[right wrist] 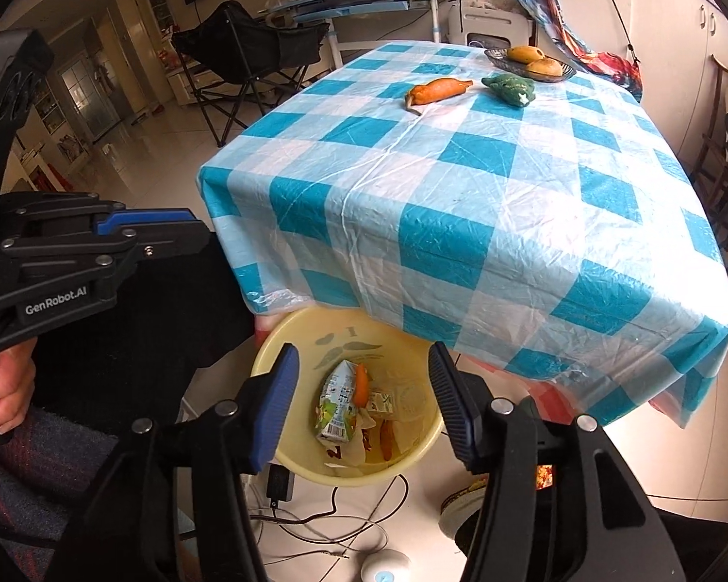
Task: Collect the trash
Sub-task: 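Open right gripper over the bucket while left opens to drop its peel, then move both open grippers back over the table toward the last peel and plush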
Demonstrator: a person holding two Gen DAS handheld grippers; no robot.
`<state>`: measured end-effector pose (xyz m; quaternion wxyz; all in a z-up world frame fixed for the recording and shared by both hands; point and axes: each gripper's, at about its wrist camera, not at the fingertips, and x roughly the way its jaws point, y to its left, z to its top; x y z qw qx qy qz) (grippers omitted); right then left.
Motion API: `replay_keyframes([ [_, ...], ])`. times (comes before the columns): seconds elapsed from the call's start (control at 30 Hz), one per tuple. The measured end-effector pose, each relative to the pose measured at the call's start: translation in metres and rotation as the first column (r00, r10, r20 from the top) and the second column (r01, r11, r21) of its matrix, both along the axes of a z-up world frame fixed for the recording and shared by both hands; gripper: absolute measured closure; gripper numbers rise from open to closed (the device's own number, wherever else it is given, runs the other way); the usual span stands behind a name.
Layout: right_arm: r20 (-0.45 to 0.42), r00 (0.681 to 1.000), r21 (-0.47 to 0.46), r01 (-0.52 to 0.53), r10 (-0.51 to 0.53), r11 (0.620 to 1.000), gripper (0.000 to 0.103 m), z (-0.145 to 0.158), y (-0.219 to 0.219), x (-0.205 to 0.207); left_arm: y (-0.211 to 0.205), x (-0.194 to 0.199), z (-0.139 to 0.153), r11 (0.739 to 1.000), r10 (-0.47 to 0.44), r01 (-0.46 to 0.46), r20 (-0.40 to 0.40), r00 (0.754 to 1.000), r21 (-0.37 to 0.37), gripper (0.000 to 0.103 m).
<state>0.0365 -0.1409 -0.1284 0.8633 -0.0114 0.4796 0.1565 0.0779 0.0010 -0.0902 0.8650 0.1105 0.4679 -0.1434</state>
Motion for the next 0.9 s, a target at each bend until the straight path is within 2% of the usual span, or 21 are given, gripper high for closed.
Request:
replay_keyframes([
  [0.07,0.006,1.000,-0.027,0.012,-0.012,1.000,0.040,0.000,0.000,0.000,0.001,-0.001,0.005,1.000,0.007,-0.007,0.025,1.000,0.005,0.071],
  [0.23,0.021,0.999,-0.081,0.027,-0.025,0.996,0.028,-0.002,0.000,0.000,0.002,-0.004,0.014,0.999,0.028,-0.029,0.075,0.997,0.018,0.058],
  [0.37,0.034,0.998,-0.097,0.046,-0.043,0.994,0.023,-0.001,-0.003,0.000,0.004,-0.006,0.019,0.999,0.038,-0.041,0.105,0.994,0.025,0.050],
  [0.9,0.043,0.996,-0.138,0.089,-0.084,0.986,0.018,-0.002,-0.006,0.001,0.015,-0.008,0.029,0.997,0.077,-0.079,0.145,0.987,0.014,0.041],
])
